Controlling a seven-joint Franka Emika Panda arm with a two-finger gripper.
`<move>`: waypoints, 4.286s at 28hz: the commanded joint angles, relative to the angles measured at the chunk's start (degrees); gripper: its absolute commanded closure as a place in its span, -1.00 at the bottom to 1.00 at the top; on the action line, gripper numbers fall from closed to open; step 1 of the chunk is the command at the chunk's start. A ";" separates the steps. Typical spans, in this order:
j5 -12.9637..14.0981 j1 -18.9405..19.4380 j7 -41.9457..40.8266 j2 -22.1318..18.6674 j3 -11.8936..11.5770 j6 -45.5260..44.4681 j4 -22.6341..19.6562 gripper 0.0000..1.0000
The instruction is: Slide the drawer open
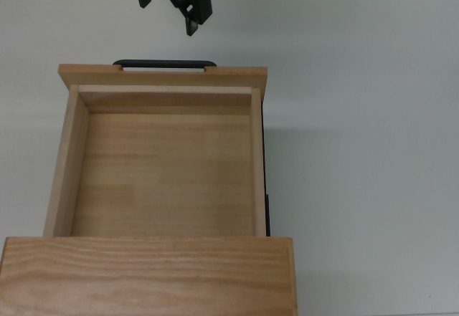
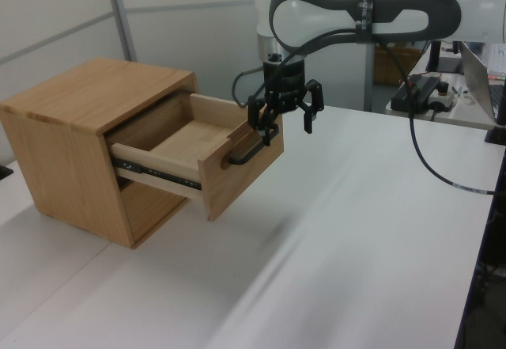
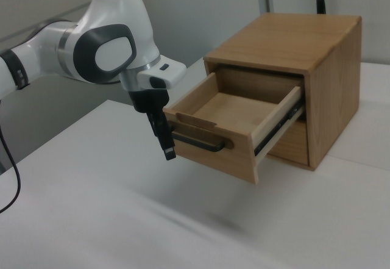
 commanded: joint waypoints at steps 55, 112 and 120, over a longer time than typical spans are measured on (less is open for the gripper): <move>-2.38 0.19 -29.91 0.41 1.03 2.57 0.67 -1.00; -2.20 0.01 -30.00 1.29 0.95 2.31 2.51 -1.00; -2.29 -0.08 -30.09 1.29 0.95 2.22 2.51 -1.00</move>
